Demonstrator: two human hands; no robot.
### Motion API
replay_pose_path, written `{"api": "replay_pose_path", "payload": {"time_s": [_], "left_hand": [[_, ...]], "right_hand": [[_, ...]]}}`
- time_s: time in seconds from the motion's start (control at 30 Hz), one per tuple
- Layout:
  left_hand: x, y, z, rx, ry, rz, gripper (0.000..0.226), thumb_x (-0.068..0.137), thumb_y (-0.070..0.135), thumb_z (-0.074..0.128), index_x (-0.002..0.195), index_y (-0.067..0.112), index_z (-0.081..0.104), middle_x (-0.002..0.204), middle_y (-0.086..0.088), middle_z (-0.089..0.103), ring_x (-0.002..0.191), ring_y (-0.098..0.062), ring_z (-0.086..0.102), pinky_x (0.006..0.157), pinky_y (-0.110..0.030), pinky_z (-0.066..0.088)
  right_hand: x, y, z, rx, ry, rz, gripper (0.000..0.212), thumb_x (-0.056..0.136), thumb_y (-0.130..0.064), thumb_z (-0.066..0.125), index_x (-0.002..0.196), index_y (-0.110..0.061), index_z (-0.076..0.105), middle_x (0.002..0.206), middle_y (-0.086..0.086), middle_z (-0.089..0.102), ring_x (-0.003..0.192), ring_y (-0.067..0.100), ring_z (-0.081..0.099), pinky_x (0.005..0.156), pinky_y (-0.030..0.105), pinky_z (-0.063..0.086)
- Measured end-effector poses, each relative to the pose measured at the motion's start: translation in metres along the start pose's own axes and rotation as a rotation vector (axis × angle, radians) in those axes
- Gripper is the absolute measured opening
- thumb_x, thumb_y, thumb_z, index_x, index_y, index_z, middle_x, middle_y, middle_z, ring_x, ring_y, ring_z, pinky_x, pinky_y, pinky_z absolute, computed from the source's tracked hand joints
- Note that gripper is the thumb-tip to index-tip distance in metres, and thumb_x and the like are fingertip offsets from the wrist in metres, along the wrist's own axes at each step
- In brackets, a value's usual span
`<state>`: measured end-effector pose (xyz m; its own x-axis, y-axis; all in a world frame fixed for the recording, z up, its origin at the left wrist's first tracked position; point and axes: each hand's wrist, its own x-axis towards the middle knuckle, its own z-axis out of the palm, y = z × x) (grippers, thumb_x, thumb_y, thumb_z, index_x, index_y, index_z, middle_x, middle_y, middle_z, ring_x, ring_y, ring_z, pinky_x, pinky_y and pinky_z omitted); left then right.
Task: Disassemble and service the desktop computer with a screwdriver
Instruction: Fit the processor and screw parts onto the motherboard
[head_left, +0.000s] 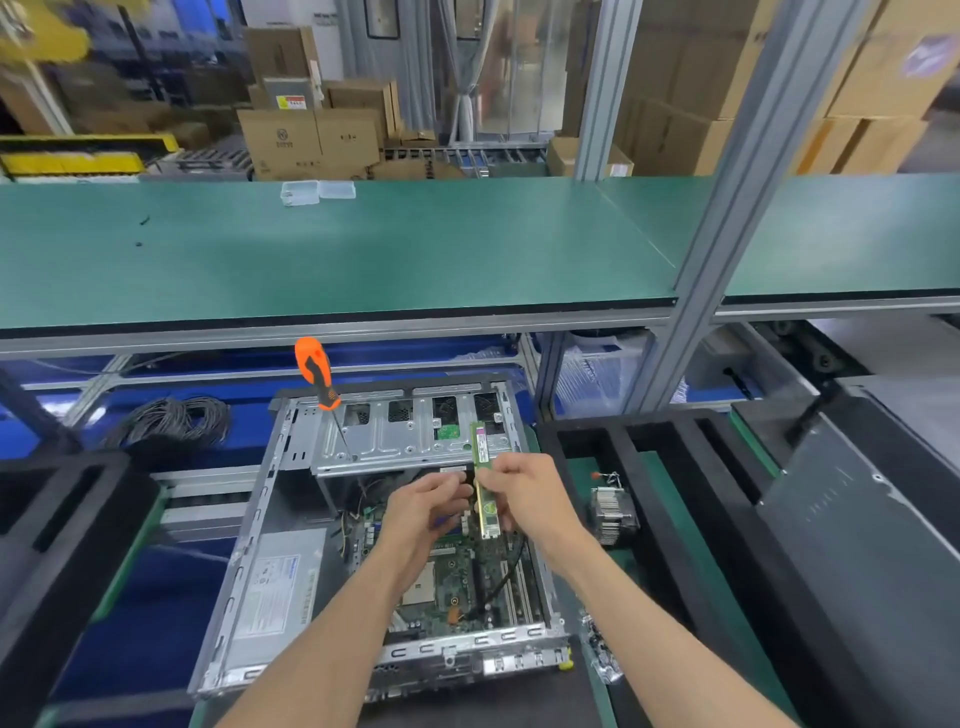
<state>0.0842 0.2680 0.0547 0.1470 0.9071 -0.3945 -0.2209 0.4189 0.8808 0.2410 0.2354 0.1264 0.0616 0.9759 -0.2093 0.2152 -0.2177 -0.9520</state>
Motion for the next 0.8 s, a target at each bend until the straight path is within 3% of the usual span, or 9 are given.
{"api": "replay_pose_path", "payload": {"time_s": [0.13,0.23,0.33,0.5,0.7,0.8], "left_hand": [[0.003,-0.004,0.012,0.173,-0.003,-0.025,0.012,0.093,0.022,0.069,0.099,0.020,0.079,0.098,-0.002,0.078,0.091,-0.018,0.070,0.077,-0.032,0.051],[0.008,-0.008,0.017,0.286,-0.018,-0.035,0.012,0.093,0.017,0.067,0.097,0.018,0.079,0.094,-0.002,0.078,0.085,-0.016,0.071,0.076,-0.032,0.053],[0.013,-0.013,0.020,0.354,-0.015,-0.030,0.014,0.094,0.014,0.065,0.096,0.016,0.079,0.089,-0.002,0.078,0.081,-0.016,0.070,0.075,-0.033,0.052],[0.018,-0.021,0.018,0.362,-0.013,-0.010,0.017,0.095,0.012,0.062,0.095,0.013,0.079,0.088,-0.005,0.078,0.080,-0.018,0.070,0.077,-0.034,0.051],[0.019,-0.026,0.013,0.405,-0.024,-0.012,0.023,0.096,0.009,0.058,0.090,0.015,0.080,0.086,-0.006,0.077,0.076,-0.015,0.068,0.072,-0.029,0.049],[0.020,-0.027,0.012,0.430,-0.031,-0.017,0.024,0.095,0.008,0.058,0.089,0.015,0.080,0.086,-0.007,0.077,0.074,-0.014,0.068,0.072,-0.030,0.048]], "right_hand": [[0.007,0.000,-0.030,0.016,0.138,-0.013,0.035,0.095,-0.014,0.064,0.068,0.004,0.052,0.066,0.012,0.043,0.054,0.020,0.038,0.053,0.030,0.036],[0.012,0.014,-0.055,0.028,0.230,0.022,0.032,0.095,-0.013,0.063,0.077,0.012,0.055,0.067,0.012,0.045,0.060,0.023,0.039,0.059,0.034,0.036],[0.016,0.032,-0.076,-0.011,0.284,0.075,0.028,0.093,-0.012,0.064,0.075,0.008,0.059,0.063,0.007,0.050,0.059,0.019,0.042,0.062,0.033,0.038],[0.023,0.071,-0.091,-0.181,0.260,0.191,0.029,0.092,-0.015,0.067,0.075,0.007,0.064,0.056,0.003,0.051,0.047,0.011,0.043,0.057,0.025,0.041],[0.033,0.113,-0.088,-0.412,0.186,0.228,0.026,0.094,-0.015,0.068,0.086,0.010,0.066,0.069,0.006,0.056,0.063,0.017,0.051,0.057,0.023,0.042],[0.038,0.127,-0.085,-0.473,0.168,0.258,0.022,0.092,-0.018,0.072,0.086,0.003,0.069,0.071,0.004,0.061,0.067,0.016,0.055,0.068,0.030,0.051]]}}
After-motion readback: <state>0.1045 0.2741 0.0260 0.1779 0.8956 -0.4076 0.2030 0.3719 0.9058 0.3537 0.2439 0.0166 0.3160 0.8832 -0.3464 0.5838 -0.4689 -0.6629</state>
